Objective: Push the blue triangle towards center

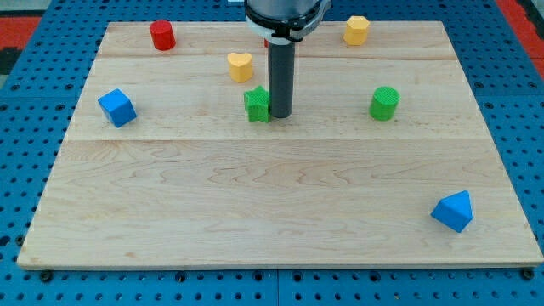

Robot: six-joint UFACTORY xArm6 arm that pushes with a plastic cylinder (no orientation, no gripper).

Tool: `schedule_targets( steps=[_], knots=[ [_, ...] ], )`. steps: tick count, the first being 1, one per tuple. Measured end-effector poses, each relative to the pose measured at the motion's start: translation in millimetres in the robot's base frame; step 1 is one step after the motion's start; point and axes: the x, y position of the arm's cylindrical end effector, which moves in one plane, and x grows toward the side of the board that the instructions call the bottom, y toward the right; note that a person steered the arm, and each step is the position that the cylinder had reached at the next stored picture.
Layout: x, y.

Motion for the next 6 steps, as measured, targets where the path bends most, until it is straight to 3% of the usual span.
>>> schedule_targets(
  steps=[2, 3, 4, 5, 6],
  knots=[
    [0, 2],
    [35, 23],
    [94, 94],
    [89, 198],
    [118, 260]
  ],
)
